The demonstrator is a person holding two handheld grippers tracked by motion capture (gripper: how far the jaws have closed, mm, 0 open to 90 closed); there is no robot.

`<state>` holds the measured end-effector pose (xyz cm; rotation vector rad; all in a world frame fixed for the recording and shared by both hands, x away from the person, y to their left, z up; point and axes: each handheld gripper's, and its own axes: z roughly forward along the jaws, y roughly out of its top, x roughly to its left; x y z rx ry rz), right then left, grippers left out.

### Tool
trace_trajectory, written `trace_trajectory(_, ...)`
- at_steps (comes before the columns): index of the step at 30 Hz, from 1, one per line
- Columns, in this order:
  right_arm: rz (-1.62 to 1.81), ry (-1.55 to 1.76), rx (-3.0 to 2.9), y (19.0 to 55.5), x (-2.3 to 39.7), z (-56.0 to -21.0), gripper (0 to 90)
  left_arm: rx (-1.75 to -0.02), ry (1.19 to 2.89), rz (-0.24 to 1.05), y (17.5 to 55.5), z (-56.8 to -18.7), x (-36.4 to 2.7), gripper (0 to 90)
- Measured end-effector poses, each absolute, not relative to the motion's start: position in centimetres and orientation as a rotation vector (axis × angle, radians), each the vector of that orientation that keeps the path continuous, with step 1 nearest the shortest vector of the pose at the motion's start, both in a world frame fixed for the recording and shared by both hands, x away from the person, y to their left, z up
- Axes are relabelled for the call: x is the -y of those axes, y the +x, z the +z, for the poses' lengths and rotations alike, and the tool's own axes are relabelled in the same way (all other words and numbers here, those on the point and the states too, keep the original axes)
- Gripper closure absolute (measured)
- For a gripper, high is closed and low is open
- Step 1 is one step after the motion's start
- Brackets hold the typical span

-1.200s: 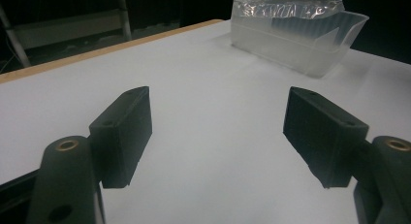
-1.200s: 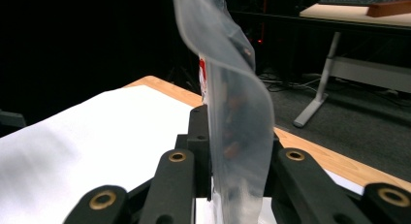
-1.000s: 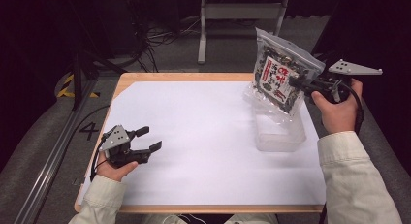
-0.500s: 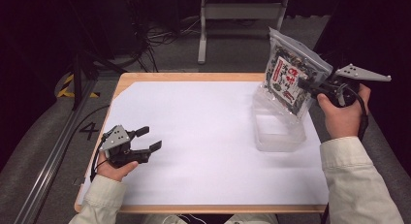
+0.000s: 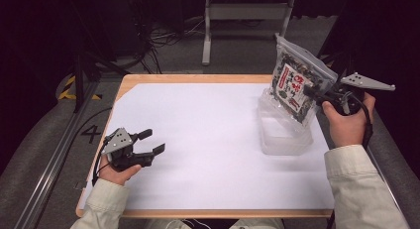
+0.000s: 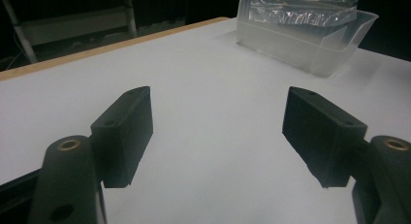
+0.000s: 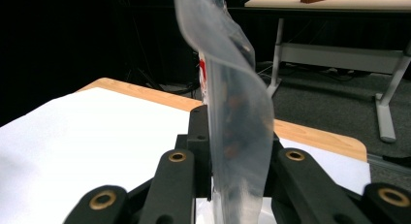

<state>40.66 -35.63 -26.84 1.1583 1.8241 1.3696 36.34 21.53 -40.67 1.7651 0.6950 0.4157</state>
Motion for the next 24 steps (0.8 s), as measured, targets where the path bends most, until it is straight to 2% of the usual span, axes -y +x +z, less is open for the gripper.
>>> trace_trajectory(24, 1.344, 1.183, -1.863, 41.0, 36.3, -30.0, 76.3, -0.712, 1.765, 0.417, 36.3, -40.7, -21.6, 27.4)
